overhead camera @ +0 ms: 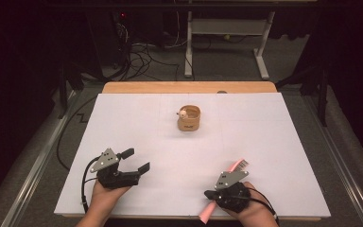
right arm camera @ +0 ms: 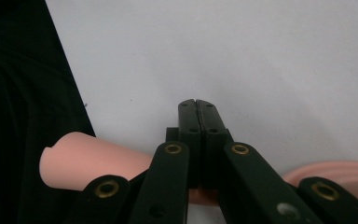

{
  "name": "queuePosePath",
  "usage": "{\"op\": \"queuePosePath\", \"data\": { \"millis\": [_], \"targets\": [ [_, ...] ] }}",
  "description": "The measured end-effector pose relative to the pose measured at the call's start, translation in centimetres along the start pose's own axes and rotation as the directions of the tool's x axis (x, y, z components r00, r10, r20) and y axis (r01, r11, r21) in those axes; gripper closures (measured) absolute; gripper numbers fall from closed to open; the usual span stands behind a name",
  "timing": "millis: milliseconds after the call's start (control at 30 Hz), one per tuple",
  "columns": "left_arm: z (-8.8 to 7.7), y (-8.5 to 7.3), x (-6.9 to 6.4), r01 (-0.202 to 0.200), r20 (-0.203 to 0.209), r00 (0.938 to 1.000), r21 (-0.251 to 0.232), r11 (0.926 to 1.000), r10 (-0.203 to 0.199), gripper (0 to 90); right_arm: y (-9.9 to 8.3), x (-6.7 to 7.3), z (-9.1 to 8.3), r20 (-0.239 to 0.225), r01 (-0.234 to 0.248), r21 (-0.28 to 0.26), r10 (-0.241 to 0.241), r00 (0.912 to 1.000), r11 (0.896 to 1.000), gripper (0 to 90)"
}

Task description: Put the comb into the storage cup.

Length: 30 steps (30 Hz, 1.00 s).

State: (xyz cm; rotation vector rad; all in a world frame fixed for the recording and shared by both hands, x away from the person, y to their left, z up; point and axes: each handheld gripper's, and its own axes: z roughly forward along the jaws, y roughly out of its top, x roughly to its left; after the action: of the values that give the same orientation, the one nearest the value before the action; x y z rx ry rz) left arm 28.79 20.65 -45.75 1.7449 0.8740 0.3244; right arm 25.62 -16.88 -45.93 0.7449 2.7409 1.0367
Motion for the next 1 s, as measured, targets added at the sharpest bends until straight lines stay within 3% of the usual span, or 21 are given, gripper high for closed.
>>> {"op": "queuePosePath", "data": {
  "millis": [167,267,433,533,600,633,667,700,733,767,800,1000],
  "targets": [
    [0.0,0.0,0.0,-0.001,0.003,1.0000,0.000,1.0000,0.001,15.2,-0.1,-0.4,-0.3,0.006,-0.007,-0.010,0.007,1.0000,1.000,90.0],
    [0.0,0.0,0.0,0.001,0.002,1.0000,0.003,1.0000,-0.001,15.3,0.1,-0.5,-1.2,-0.008,-0.012,-0.071,0.011,0.9999,0.997,90.0],
    [0.0,0.0,0.0,0.001,0.002,1.0000,0.002,1.0000,-0.001,15.3,0.3,-0.6,-2.3,0.022,-0.002,-0.097,0.005,0.9997,0.995,90.0],
    [0.0,0.0,0.1,0.002,0.002,1.0000,0.001,1.0000,-0.002,15.5,0.1,-1.0,-3.6,0.033,-0.018,-0.140,0.022,0.9992,0.990,90.0],
    [0.0,0.0,0.1,0.002,0.002,1.0000,0.002,1.0000,-0.002,15.5,-0.1,-1.3,-5.6,0.055,-0.029,-0.211,0.042,0.9976,0.977,90.0],
    [0.0,0.0,0.1,0.002,0.002,1.0000,0.002,1.0000,-0.002,15.6,-0.1,-1.3,-5.6,0.055,-0.029,-0.211,0.042,0.9976,0.977,90.0],
    [0.1,0.0,0.1,0.003,0.003,1.0000,0.003,1.0000,-0.003,15.6,-0.3,-1.9,-6.8,0.094,-0.038,-0.235,0.062,0.9937,0.971,90.0],
    [0.1,0.0,0.1,0.003,0.003,1.0000,0.003,1.0000,-0.003,15.6,-0.3,-1.9,-6.8,0.094,-0.038,-0.235,0.062,0.9937,0.971,90.0],
    [0.1,0.0,0.1,0.002,0.004,1.0000,0.007,1.0000,-0.002,15.7,-0.8,-2.7,-7.5,0.123,-0.064,-0.239,0.096,0.9877,0.969,90.0],
    [0.1,0.0,0.1,0.002,0.004,1.0000,0.007,1.0000,-0.002,15.7,-0.8,-2.7,-7.5,0.123,-0.064,-0.239,0.096,0.9877,0.969,90.0],
    [0.1,0.0,0.1,0.001,0.004,1.0000,0.008,1.0000,-0.001,15.7,-1.4,-3.5,-7.7,0.137,-0.090,-0.244,0.126,0.9825,0.966,90.0],
    [0.1,0.0,0.1,0.000,0.004,1.0000,0.010,1.0000,0.000,15.8,-1.6,-4.0,-7.7,0.163,-0.102,-0.231,0.142,0.9765,0.968,90.0]
  ]
}}
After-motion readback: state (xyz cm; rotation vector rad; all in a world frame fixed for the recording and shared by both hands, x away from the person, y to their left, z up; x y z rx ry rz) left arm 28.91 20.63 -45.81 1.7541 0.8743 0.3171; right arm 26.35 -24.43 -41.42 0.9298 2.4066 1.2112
